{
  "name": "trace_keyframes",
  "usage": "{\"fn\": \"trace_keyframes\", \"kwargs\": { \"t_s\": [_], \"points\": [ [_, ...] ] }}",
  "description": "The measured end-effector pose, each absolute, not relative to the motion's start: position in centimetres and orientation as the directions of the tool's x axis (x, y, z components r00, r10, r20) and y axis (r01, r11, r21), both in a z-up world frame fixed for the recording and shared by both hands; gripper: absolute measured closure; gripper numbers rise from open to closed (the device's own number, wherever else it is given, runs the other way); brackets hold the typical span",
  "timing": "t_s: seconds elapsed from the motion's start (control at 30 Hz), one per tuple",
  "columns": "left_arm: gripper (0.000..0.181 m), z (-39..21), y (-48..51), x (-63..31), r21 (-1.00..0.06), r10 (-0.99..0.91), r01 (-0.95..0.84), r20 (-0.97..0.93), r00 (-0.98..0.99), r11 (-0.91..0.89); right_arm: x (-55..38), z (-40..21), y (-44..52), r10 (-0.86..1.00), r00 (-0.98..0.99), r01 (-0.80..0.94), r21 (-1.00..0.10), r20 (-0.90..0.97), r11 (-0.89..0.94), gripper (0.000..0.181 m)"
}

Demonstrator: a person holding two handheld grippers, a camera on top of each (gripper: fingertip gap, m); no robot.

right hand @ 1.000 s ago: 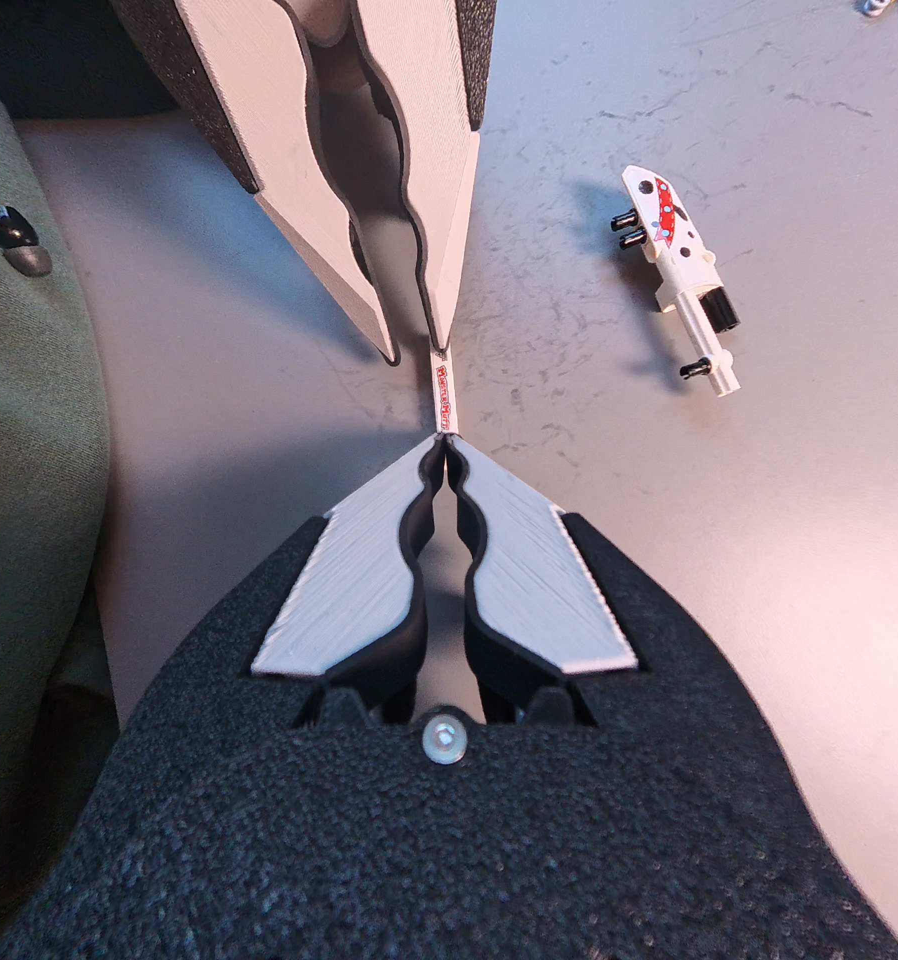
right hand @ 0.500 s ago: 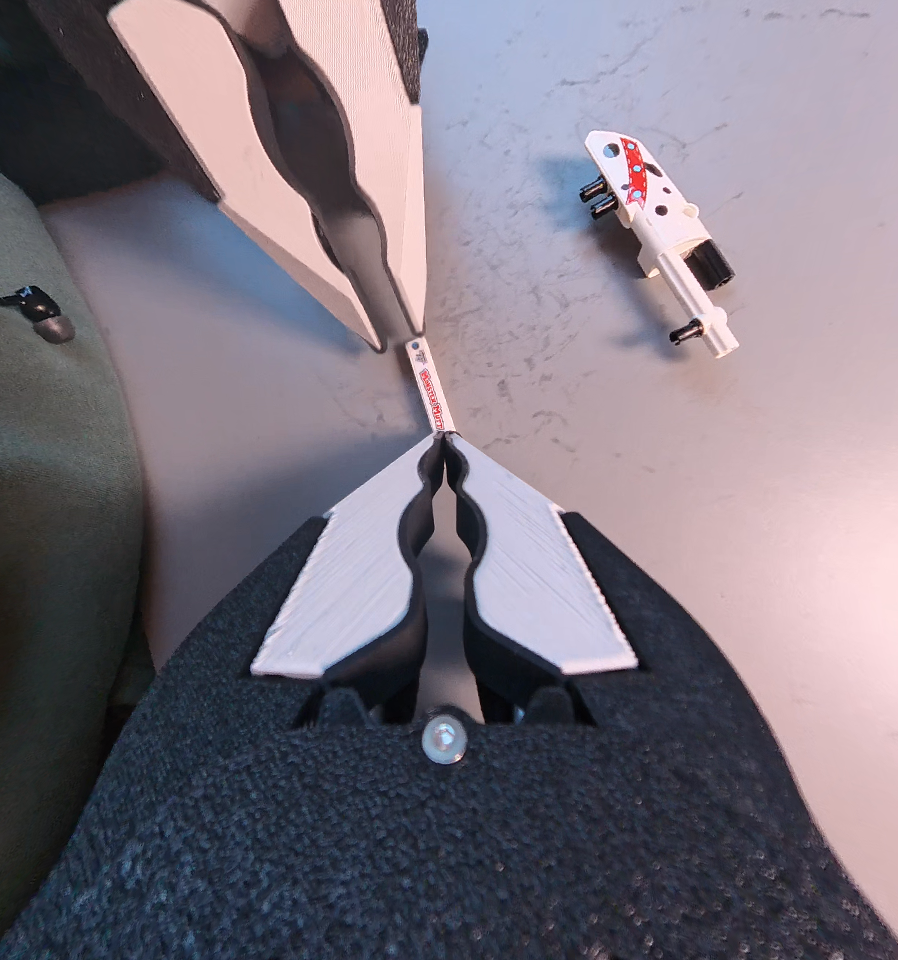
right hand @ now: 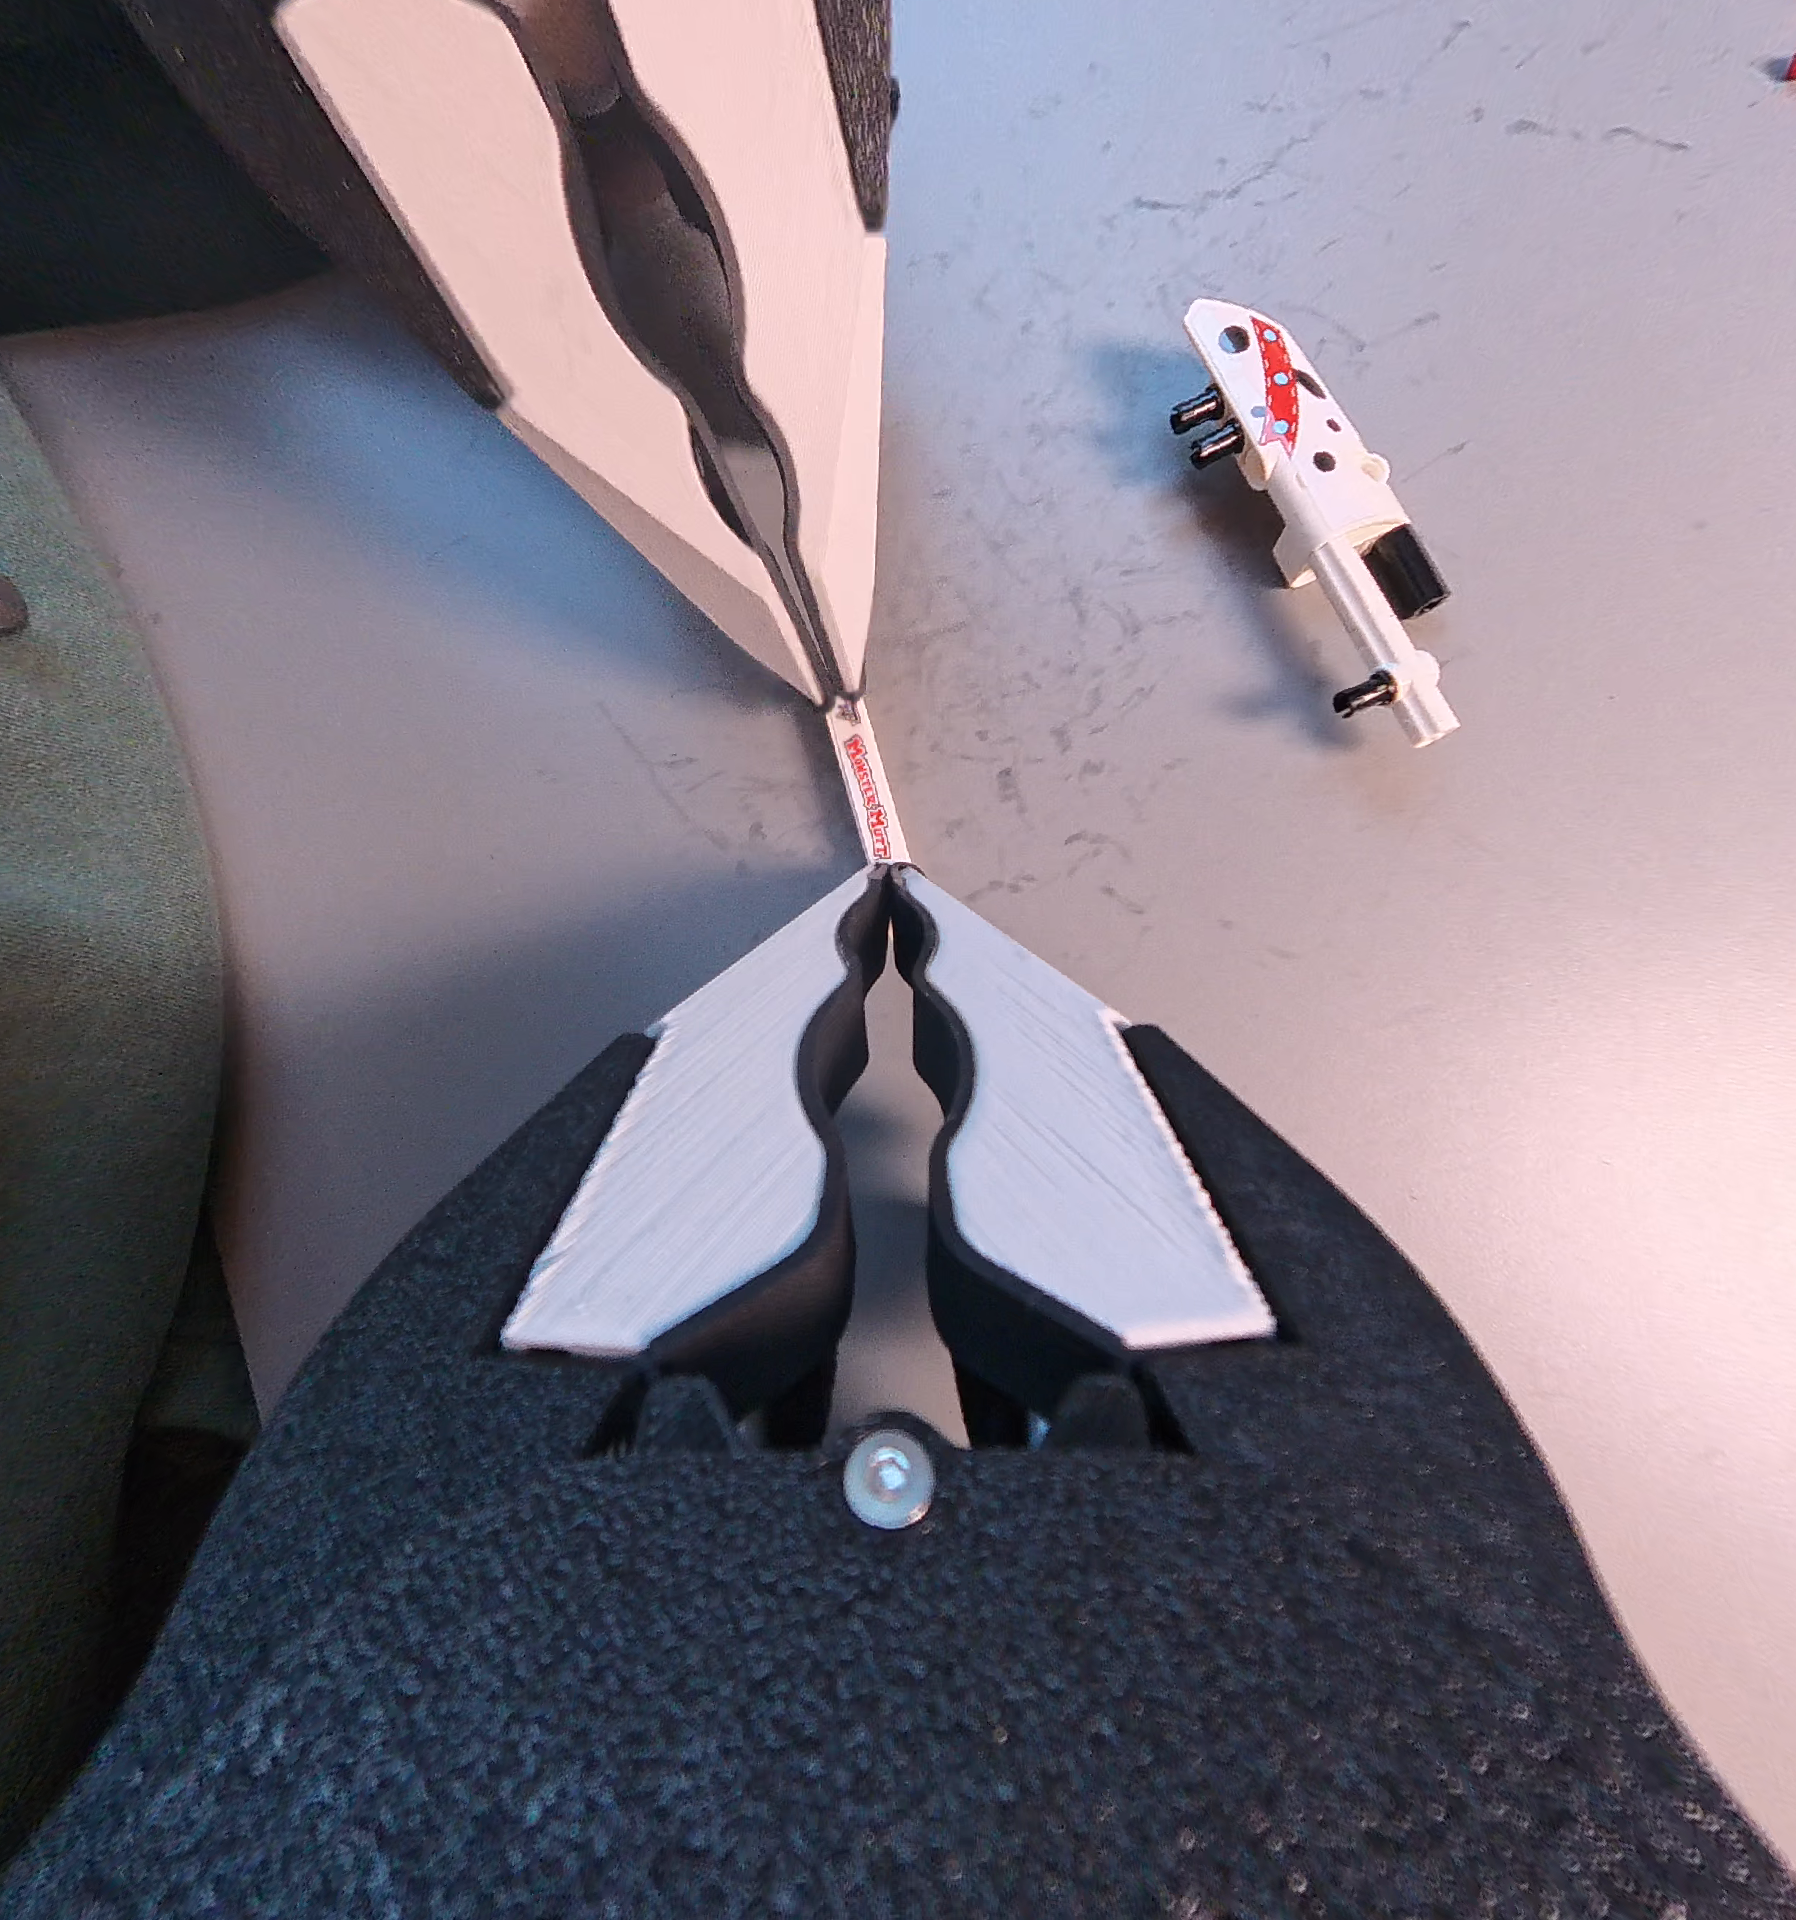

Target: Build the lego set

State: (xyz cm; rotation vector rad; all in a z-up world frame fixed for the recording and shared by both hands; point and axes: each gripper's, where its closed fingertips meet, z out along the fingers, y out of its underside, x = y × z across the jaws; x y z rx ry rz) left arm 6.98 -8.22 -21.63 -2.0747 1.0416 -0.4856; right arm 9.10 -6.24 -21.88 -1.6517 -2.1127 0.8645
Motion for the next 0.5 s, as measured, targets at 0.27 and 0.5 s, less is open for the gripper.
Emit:
{"fn": "trace_keyframes", "kwargs": {
  "t_s": [0.27, 0.5],
  "points": [
    [0.180, -21.8, -8.3, 6.9, -0.749, -0.804, -0.536, -0.008, 0.594, -0.390, 9.1, -21.9, -6.3, 0.954, -0.283, 0.756, -0.635, -0.102, 0.156, 0.181],
    [0.160, -22.6, -8.3, 7.1, -0.724, -0.798, -0.536, 0.034, 0.602, -0.435, 9.1, -21.9, -6.3, 0.953, -0.287, 0.754, -0.636, -0.094, 0.164, 0.181]
  ]
}}
